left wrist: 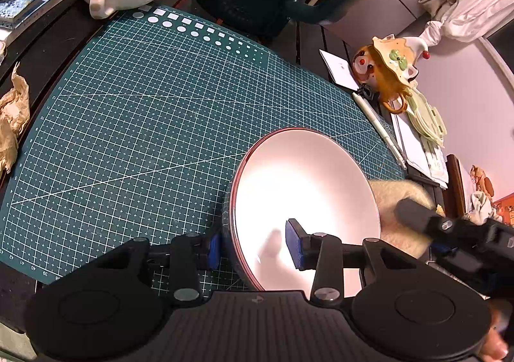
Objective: Clean bowl
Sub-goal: 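Hold the white bowl with the left tool while the right tool scrubs its outer wall, then hold the bowl with the left tool while the right tool rubs the sponge on its outer side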
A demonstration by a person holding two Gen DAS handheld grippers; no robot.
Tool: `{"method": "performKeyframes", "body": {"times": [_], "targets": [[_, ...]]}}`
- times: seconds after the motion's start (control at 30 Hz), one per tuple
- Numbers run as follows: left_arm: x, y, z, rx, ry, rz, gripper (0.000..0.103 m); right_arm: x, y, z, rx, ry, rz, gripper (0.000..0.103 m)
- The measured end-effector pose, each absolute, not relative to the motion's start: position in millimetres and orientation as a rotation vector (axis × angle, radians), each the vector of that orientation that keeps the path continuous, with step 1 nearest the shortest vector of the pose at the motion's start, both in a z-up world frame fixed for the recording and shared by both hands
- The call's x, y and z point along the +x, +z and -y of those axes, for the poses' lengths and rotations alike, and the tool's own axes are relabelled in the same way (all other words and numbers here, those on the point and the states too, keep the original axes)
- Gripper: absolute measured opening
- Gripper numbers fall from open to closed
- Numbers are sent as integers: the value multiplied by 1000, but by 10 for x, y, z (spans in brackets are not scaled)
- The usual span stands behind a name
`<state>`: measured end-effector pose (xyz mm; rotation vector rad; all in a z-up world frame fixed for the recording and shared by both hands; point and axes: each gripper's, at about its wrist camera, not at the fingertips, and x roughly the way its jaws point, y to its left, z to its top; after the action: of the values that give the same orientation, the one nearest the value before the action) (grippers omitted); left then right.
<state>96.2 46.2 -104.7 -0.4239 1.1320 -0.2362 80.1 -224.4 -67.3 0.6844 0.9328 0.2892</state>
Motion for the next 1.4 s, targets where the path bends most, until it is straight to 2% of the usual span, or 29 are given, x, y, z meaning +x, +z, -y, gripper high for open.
{"method": "performKeyframes", "body": {"times": [0.13, 0.3, 0.43, 0.63, 0.8, 0.97, 1.1, 1.27, 1.4], "targets": [[967, -1047, -455, -418, -236, -1133, 39, 743, -483, 2344, 717, 312, -842, 12], [968, -1050, -458, -418, -237, -1132, 39, 809, -684, 2239, 685, 287, -934, 12], [987, -1049, -454, -415, -237, -1134, 39, 765, -521, 2350, 726, 308, -861, 12], [980, -1060, -458, -414, -238, -1134, 39, 816, -680, 2249, 689, 288, -933, 12], [988, -1068, -467, -407, -242, -1135, 39, 748, -469, 2353, 721, 316, -843, 12], [981, -1068, -470, -408, -242, -1134, 39, 823, -688, 2237, 684, 290, -939, 12], [978, -1062, -461, -402, -242, -1133, 39, 759, -482, 2351, 725, 320, -849, 12], [975, -1060, -456, -399, -243, -1133, 39, 822, -698, 2223, 681, 293, -934, 12], [973, -1054, -450, -398, -242, -1133, 39, 793, -584, 2303, 712, 303, -899, 12]]}}
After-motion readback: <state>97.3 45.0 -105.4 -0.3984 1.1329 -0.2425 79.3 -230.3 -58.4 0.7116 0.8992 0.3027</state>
